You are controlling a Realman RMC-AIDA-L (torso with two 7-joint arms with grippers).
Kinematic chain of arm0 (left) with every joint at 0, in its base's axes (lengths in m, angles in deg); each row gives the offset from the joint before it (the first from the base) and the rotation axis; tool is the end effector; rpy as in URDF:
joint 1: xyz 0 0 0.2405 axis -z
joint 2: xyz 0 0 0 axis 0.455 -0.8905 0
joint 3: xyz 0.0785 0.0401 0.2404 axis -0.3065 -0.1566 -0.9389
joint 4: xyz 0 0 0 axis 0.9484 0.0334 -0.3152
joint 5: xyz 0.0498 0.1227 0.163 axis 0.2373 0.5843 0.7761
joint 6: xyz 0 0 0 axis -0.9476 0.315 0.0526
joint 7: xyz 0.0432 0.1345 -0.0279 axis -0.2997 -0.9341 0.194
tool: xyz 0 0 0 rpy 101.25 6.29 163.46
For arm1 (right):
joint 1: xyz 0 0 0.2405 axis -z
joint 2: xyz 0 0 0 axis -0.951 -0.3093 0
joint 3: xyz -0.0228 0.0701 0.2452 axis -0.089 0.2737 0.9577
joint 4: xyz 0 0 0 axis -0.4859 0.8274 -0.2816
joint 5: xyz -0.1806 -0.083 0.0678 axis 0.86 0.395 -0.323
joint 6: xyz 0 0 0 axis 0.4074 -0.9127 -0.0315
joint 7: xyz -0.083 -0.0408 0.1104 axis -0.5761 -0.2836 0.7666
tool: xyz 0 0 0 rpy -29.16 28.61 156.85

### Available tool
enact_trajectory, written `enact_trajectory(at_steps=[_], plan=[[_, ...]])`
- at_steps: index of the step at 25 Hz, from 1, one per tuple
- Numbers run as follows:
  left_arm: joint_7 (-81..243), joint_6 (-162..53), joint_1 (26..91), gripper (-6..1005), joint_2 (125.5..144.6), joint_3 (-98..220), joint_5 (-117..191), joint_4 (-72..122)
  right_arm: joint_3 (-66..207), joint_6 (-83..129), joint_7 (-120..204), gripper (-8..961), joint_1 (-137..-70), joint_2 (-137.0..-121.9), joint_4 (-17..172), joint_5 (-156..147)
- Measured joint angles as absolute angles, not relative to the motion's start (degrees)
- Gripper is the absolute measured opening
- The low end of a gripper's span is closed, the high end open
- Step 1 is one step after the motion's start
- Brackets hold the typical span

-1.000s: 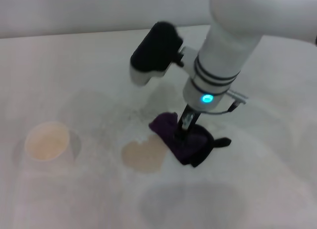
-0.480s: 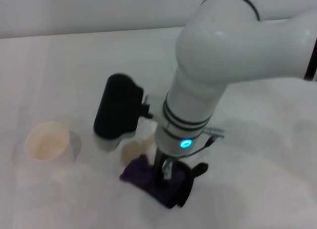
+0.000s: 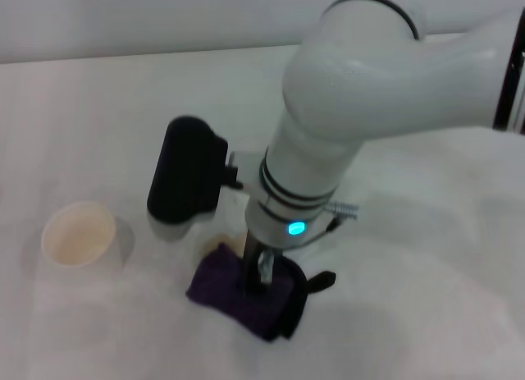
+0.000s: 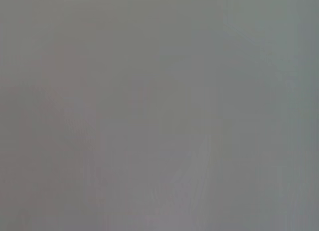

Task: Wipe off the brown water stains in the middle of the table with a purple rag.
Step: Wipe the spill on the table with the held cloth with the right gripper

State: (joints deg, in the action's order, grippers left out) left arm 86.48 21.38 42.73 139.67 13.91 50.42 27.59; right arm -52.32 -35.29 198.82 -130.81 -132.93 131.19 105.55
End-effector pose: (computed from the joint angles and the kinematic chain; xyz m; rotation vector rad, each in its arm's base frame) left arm -0.3821 0.2496 0.0268 -1.4088 -0.4325 -0.5795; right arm 0.1093 0.3159 -0.1457 -2.8840 0.3538 -0.8547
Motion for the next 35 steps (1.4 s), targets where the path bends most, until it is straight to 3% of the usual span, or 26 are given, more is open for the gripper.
enact_trajectory(at_steps=[15, 35], plan=[[86.5, 21.9, 42.9, 892, 139.66, 13.0, 52.0, 27.9, -48.7, -29.2, 201.2, 100, -136.3, -132.92, 117.4, 110.0], [86.5, 21.9, 43.1, 893, 139.57, 13.0, 52.4, 27.9, -59.2, -29.7, 199.6, 100, -136.0, -132.91, 129.4, 97.2]])
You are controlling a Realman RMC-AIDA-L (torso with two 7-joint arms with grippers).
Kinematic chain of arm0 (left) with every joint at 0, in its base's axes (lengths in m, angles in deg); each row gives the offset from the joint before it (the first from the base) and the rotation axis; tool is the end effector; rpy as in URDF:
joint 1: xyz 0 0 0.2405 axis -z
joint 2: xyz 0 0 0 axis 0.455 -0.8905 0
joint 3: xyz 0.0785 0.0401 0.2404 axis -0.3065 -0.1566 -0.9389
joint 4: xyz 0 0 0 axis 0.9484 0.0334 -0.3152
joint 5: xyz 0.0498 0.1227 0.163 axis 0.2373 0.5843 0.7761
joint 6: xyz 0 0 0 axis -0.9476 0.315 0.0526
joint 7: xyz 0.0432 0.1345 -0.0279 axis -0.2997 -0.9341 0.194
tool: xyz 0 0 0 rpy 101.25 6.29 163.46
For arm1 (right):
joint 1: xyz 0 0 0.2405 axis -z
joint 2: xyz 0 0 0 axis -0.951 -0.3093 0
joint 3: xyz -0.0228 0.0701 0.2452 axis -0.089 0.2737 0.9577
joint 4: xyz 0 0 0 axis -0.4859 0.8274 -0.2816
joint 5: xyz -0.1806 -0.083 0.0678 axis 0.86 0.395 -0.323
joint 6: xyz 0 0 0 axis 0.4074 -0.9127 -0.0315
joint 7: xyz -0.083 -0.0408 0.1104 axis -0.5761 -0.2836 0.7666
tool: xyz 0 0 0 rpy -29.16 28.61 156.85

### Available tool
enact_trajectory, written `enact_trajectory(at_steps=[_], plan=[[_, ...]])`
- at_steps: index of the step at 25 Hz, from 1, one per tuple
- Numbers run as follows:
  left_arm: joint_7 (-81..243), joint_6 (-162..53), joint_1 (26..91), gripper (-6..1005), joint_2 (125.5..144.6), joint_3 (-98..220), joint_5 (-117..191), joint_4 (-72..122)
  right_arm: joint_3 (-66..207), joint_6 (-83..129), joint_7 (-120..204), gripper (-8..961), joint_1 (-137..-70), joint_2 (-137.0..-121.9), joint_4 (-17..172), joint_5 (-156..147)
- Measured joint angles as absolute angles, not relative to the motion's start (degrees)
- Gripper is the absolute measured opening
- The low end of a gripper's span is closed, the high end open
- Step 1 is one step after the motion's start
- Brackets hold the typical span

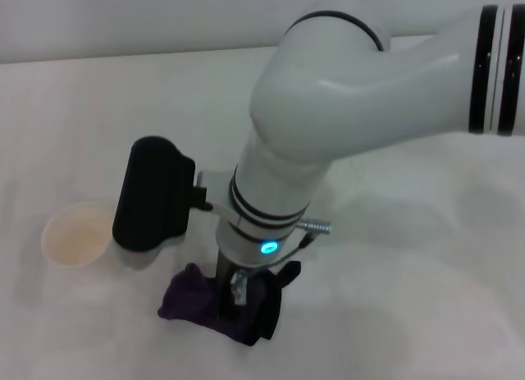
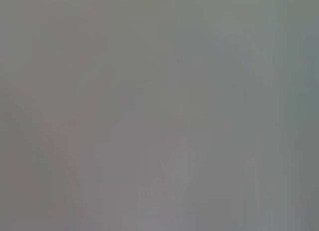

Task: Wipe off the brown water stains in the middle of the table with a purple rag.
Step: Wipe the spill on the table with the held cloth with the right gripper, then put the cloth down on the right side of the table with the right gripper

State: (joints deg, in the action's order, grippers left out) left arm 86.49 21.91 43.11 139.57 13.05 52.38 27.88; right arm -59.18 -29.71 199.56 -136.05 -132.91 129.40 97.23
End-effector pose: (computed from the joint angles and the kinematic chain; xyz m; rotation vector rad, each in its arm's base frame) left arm -0.3765 0.2516 0.0214 -1.4584 -0.4127 -0.5949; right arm 0.0909 0.3063 -0.1627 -2.9449 0.2937 -0.8099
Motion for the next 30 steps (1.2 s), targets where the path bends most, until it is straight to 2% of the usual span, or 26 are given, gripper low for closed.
enact_trajectory(at_steps=[14, 23, 30], plan=[[86.5, 21.9, 41.6, 892, 139.42, 13.1, 52.4, 27.4, -40.9, -35.5, 199.5, 118, -133.3, -132.63, 121.3, 112.3], [86.5, 22.0, 41.3, 892, 139.39, 13.0, 52.3, 27.2, -23.5, -42.9, 198.6, 148, -125.3, -131.95, 121.6, 126.1], [86.5, 22.0, 41.4, 892, 139.31, 13.0, 52.4, 27.1, -12.2, -45.5, 194.0, 172, -121.5, -131.67, 122.1, 130.3]])
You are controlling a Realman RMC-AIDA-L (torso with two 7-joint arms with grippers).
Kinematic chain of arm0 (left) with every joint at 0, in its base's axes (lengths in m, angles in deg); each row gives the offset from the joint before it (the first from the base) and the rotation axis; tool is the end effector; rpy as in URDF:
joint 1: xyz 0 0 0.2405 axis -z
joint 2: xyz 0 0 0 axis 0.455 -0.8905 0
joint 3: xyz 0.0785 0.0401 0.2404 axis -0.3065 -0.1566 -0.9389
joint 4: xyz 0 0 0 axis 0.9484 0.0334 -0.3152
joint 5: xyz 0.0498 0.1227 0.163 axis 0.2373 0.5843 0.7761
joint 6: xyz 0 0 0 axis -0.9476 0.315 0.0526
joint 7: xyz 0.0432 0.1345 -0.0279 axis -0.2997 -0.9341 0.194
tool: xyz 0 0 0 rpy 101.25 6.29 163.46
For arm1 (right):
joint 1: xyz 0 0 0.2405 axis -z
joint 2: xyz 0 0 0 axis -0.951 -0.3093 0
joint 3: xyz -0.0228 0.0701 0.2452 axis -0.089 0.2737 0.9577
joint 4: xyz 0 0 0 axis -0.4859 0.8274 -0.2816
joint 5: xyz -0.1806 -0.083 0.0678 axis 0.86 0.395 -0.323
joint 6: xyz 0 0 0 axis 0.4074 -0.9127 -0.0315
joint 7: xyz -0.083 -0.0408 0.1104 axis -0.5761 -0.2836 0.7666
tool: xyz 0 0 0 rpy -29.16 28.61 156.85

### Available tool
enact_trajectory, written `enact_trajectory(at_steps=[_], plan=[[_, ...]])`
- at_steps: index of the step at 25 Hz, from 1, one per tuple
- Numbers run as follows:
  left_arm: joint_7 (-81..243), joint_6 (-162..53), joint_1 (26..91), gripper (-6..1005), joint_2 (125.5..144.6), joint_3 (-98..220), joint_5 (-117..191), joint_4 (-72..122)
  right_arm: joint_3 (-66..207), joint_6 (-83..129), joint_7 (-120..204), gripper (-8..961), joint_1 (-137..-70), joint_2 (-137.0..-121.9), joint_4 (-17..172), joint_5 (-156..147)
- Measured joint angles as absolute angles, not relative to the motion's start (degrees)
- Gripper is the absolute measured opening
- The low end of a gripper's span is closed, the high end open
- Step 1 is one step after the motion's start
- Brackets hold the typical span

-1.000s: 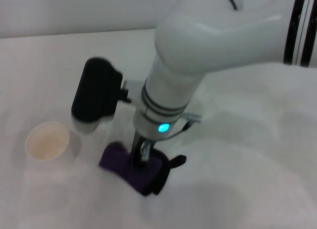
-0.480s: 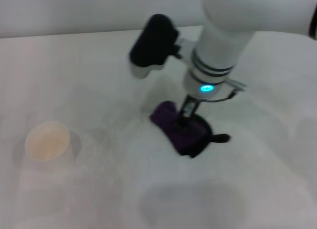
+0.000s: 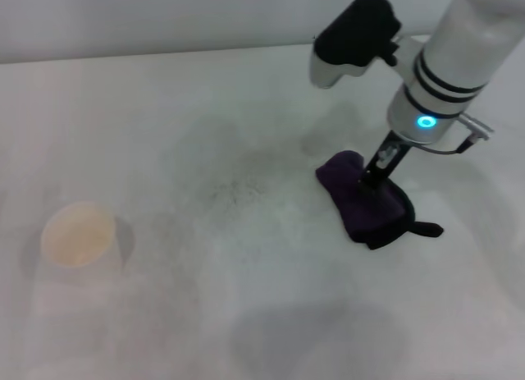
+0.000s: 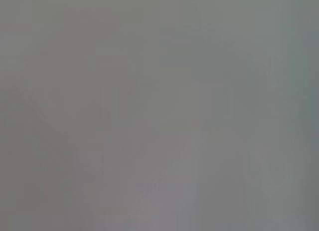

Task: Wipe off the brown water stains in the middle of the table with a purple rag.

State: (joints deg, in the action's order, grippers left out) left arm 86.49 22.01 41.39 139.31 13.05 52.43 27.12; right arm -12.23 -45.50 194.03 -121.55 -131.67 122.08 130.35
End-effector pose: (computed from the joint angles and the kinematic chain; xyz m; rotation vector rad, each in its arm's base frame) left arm -0.3834 0.2426 0.0257 -1.4477 -0.4144 -0.5727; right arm 0.2029 0.3928 -0.0387 -2.4646 0.9846 -0.7932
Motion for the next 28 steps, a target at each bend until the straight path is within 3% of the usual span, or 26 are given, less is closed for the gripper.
enact_trajectory(at_steps=[18, 28], plan=[[86.5, 21.7, 42.6, 893, 139.31, 13.0, 52.4, 27.1, 2.3, -43.8, 186.4, 232, -117.4, -131.58, 122.0, 132.7], [86.5, 21.7, 42.9, 892, 139.33, 13.0, 52.4, 27.1, 25.4, -43.6, 167.6, 395, -110.2, -131.52, 126.2, 119.2]])
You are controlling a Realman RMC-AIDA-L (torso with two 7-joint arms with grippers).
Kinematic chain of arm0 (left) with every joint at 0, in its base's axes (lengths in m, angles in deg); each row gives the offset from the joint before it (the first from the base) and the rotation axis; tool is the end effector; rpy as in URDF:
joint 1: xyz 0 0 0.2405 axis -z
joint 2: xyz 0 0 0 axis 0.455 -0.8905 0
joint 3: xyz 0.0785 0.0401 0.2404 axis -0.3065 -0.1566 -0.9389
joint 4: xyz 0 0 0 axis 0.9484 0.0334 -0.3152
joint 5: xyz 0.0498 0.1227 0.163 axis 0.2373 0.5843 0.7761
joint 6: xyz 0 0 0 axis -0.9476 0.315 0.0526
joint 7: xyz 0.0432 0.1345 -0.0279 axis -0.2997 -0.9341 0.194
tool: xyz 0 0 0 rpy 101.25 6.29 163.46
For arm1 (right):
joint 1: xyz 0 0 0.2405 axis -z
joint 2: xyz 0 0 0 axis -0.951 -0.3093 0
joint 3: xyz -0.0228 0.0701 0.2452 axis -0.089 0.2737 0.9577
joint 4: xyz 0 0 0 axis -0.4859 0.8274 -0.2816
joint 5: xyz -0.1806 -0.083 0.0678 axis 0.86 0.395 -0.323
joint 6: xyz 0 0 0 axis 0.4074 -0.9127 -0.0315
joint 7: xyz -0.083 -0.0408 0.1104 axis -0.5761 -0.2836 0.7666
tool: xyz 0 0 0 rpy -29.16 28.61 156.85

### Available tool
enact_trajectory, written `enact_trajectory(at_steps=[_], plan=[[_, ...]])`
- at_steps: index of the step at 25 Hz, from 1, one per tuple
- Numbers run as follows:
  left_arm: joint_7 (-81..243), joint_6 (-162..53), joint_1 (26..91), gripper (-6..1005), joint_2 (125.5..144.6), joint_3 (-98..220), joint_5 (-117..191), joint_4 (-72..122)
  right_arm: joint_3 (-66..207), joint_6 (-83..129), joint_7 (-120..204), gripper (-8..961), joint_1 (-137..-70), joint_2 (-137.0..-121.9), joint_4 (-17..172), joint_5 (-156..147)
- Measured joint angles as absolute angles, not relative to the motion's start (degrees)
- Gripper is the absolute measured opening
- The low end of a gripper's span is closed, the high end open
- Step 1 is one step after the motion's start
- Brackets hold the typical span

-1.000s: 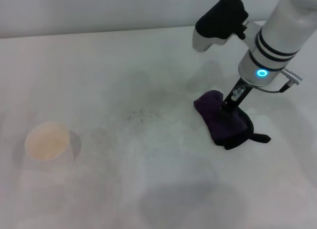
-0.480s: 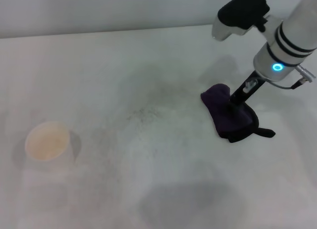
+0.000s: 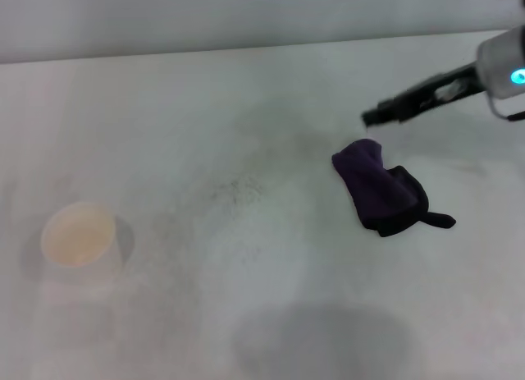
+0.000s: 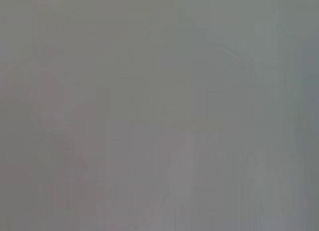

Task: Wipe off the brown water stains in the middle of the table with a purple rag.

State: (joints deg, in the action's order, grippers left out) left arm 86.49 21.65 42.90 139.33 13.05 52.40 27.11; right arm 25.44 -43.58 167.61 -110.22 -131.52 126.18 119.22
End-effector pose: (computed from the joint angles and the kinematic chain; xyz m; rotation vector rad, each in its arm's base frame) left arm -0.3776 0.2527 0.0252 -1.4559 -0.4012 -0.5895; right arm 0.2518 0.4037 0.0415 -2.4298 1.1438 0.0085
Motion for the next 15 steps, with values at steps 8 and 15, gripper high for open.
enact_trajectory(at_steps=[8, 15], plan=[[86.5, 21.9, 43.3, 892, 139.4, 13.2, 52.0, 27.0, 36.0, -38.5, 145.7, 395, -101.3, -131.95, 125.7, 100.1], [86.5, 22.0, 43.3, 893, 139.46, 13.5, 51.7, 27.0, 36.8, -33.7, 116.6, 395, -93.1, -131.66, 114.7, 65.7]])
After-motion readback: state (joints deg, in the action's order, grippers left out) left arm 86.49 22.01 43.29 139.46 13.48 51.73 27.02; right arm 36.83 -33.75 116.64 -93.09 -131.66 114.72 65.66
